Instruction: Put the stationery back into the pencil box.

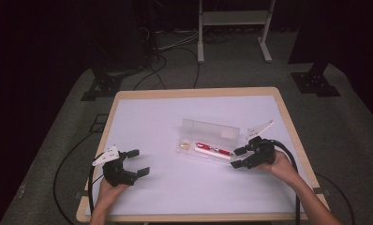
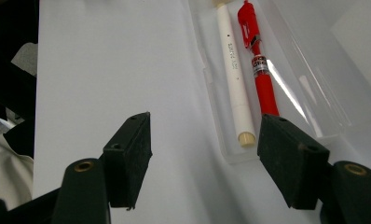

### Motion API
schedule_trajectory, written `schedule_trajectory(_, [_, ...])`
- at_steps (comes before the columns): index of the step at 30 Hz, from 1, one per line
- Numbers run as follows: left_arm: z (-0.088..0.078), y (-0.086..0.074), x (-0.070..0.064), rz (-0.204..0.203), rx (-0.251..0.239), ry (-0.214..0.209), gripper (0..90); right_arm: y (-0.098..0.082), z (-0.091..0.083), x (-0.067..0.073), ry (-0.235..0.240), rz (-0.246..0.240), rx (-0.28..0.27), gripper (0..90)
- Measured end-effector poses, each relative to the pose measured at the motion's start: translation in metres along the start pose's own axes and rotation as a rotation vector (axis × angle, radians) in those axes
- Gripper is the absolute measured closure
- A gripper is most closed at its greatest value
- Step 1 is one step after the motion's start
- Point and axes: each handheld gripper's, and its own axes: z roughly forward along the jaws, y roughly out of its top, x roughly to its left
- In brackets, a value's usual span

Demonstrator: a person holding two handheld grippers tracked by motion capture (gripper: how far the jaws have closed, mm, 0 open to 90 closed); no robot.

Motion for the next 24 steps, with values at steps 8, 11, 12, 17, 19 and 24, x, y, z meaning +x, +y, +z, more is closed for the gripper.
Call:
schedule_trajectory(8, [0.0, 0.0, 0.0, -0.001, 0.001, 0.0, 2.2, -0.005, -0.002, 0.002, 0.0, 0.009, -0.006, 34.1])
schedule_trajectory(11, [0.0, 0.0, 0.0, 0.0, 0.001, -0.001, 2.2, -0.007, -0.002, 0.001, 0.0, 0.007, -0.009, 34.2])
schedule_trajectory(12, [0.0, 0.0, 0.0, 0.0, 0.001, -0.001, 2.1, -0.007, -0.002, 0.002, -0.001, 0.009, -0.007, 34.1])
schedule_trajectory(17, [0.0, 0.0, 0.0, 0.0, 0.001, 0.0, 2.2, -0.011, -0.002, 0.002, -0.001, 0.014, -0.005, 34.1])
schedule_trajectory(19, [0.0, 0.0, 0.0, 0.0, 0.001, 0.0, 2.2, -0.012, -0.003, 0.002, -0.002, 0.016, -0.006, 34.1])
schedule_trajectory(24, [0.0, 0.0, 0.0, 0.001, 0.002, 0.001, 2.2, -0.015, -0.005, 0.004, -0.001, 0.018, -0.013, 34.0])
